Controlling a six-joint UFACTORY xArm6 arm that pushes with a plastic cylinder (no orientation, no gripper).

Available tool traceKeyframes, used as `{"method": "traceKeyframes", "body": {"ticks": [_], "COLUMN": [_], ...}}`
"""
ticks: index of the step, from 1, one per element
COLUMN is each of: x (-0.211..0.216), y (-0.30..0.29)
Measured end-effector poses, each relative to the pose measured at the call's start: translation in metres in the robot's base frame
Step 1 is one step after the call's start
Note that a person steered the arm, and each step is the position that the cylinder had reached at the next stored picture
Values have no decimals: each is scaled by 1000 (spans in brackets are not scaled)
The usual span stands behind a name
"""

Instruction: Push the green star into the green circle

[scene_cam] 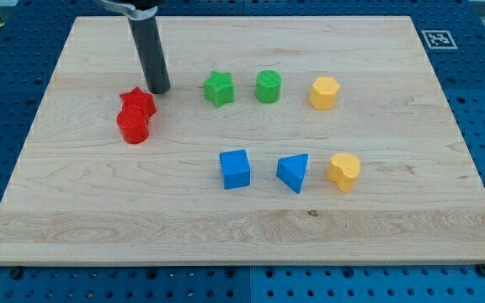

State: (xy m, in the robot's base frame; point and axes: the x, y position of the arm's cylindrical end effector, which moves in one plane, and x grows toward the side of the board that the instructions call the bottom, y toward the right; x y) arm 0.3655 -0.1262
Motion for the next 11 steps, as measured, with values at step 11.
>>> {"method": "traceKeyframes", "body": {"ticks": [11], "x": [42], "y": [109]}}
